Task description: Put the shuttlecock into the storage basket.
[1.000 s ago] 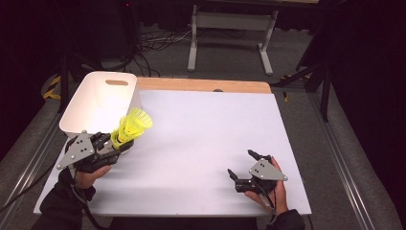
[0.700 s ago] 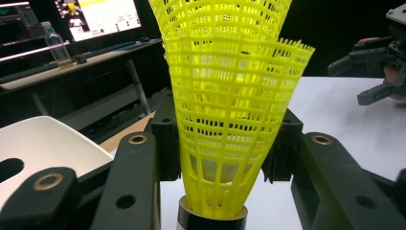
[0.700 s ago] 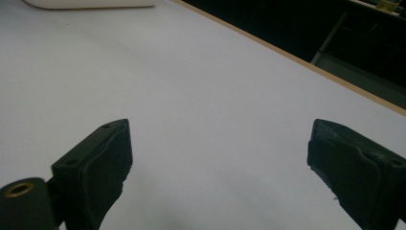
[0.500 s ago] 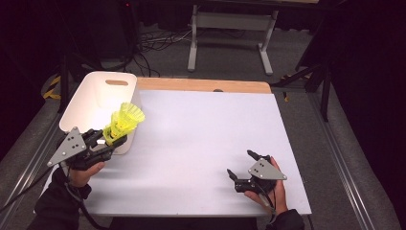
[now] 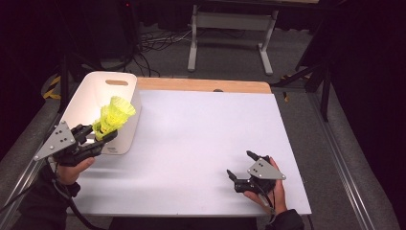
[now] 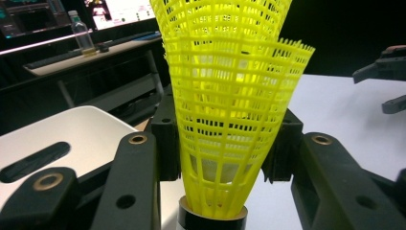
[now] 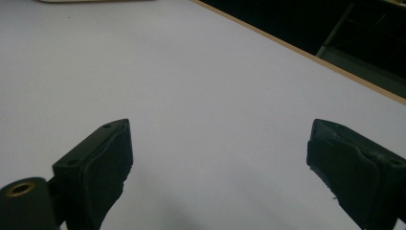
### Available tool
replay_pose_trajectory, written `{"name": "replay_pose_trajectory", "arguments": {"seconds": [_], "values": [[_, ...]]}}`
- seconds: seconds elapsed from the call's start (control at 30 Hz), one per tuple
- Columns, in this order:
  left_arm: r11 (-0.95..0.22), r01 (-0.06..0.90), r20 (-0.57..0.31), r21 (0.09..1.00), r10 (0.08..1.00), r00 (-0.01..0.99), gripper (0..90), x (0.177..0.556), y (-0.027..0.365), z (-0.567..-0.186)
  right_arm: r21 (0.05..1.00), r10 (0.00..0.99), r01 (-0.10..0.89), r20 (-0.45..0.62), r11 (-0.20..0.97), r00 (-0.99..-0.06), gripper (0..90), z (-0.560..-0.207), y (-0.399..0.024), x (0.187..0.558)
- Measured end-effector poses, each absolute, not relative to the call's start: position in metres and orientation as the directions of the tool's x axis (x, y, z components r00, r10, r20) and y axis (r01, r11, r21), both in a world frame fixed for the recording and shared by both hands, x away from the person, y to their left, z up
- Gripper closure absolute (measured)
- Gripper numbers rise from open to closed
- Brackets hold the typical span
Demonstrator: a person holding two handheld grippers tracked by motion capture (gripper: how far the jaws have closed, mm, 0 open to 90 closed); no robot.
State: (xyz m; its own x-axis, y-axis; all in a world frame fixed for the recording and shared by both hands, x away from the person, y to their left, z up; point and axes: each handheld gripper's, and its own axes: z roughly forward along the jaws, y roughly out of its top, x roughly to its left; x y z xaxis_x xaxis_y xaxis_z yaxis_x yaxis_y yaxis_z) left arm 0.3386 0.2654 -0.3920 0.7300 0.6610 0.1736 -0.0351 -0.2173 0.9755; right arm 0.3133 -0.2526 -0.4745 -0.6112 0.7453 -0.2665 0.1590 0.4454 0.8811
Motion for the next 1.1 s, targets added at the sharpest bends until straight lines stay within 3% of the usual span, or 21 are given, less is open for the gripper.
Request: {"name": "replay_pose_trajectory", "arguments": {"seconds": [1.1], "values": [[-0.285, 0.113, 0.133, 0.952, 0.717, 0.685, 58.9, 0.431, 0.287, -0.348, 0.845, 0.710, 0.175, -0.291, 0.505, -0.641, 12.1, -0.479, -0.249, 0.316]]}}
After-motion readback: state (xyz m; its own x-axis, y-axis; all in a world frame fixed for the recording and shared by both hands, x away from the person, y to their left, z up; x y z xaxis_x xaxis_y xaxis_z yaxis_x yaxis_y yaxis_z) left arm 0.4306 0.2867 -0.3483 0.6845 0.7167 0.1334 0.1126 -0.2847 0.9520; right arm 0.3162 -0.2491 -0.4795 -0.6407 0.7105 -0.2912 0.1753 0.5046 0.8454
